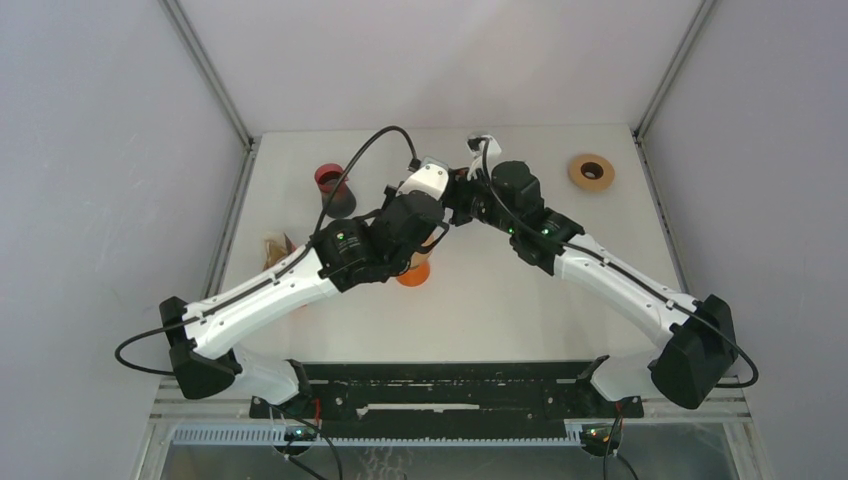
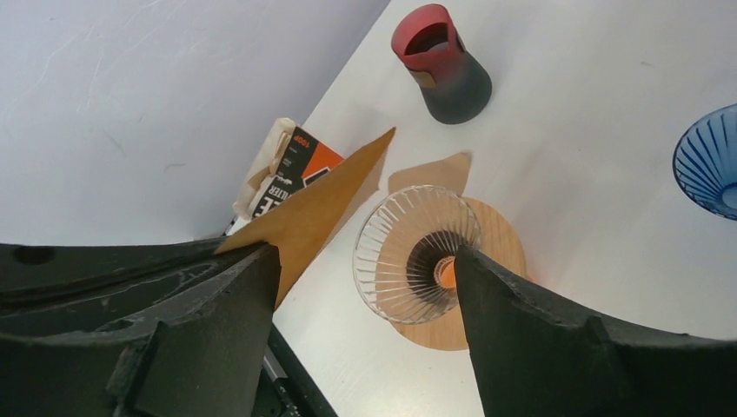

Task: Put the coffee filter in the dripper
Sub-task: Place the coffee filter in the coffee dripper.

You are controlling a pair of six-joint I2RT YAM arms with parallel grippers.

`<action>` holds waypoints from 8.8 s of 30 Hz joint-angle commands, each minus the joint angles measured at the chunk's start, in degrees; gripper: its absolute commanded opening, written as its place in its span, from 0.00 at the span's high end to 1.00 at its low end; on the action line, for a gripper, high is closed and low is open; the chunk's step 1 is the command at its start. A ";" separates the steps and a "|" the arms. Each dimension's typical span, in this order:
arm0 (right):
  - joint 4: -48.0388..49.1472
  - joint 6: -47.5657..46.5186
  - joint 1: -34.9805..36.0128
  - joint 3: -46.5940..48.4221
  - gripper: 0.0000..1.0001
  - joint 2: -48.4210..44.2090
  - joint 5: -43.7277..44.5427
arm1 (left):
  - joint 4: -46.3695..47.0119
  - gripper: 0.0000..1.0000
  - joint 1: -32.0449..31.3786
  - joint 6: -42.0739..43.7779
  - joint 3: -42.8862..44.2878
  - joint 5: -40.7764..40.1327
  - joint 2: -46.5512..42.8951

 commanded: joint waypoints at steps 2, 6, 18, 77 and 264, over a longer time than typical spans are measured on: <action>-1.84 -2.46 -0.01 2.42 0.20 0.44 5.61 | 1.74 1.00 -0.29 -0.73 2.49 -3.84 -0.98; -3.75 -4.70 0.29 2.74 0.23 0.44 8.04 | 3.09 1.00 -0.29 -2.15 1.53 -3.12 -1.87; -7.85 -8.14 3.34 7.28 0.36 3.92 11.41 | 7.02 1.00 1.78 -11.80 -3.29 1.40 -5.09; -30.77 -17.58 6.01 27.30 0.72 17.94 11.35 | 6.68 1.00 16.11 -34.55 -14.37 20.38 -9.61; -42.66 -23.19 3.59 32.94 0.24 26.36 10.52 | 3.83 0.54 30.01 -19.57 -16.72 35.20 -0.97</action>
